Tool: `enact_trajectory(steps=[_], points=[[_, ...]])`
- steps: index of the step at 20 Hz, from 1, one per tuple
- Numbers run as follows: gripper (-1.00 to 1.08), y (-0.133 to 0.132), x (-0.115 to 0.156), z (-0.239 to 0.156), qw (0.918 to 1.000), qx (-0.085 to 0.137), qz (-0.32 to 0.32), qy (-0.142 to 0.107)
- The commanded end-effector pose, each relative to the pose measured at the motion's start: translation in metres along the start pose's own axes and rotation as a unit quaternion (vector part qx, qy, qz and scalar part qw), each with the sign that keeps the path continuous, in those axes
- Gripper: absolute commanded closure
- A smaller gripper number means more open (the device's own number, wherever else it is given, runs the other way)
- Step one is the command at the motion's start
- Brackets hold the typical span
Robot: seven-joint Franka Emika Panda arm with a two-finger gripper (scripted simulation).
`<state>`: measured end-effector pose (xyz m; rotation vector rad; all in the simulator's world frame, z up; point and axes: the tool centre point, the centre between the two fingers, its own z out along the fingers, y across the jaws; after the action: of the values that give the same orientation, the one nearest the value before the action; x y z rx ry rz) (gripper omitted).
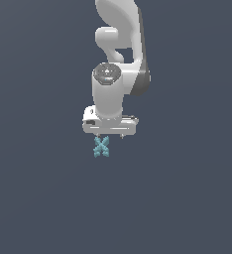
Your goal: Pick up the object and move it to a goal position.
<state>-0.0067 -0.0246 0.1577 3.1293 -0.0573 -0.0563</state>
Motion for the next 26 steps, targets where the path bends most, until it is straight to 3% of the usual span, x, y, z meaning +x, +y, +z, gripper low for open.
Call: enact_trajectory(steps=[1, 9, 14, 26], points=[[-0.92, 0.000, 0.000, 0.000, 1.0000, 0.000, 0.000, 0.000], [-0.92, 0.016, 0.011, -0.021, 0.9996, -0.014, 0.007, 0.025], [-0.92, 0.017, 0.011, -0.021, 0.9996, -0.014, 0.006, 0.025], [-0.92, 0.037, -0.005, 0.038, 0.9995, -0.001, -0.024, 0.020]])
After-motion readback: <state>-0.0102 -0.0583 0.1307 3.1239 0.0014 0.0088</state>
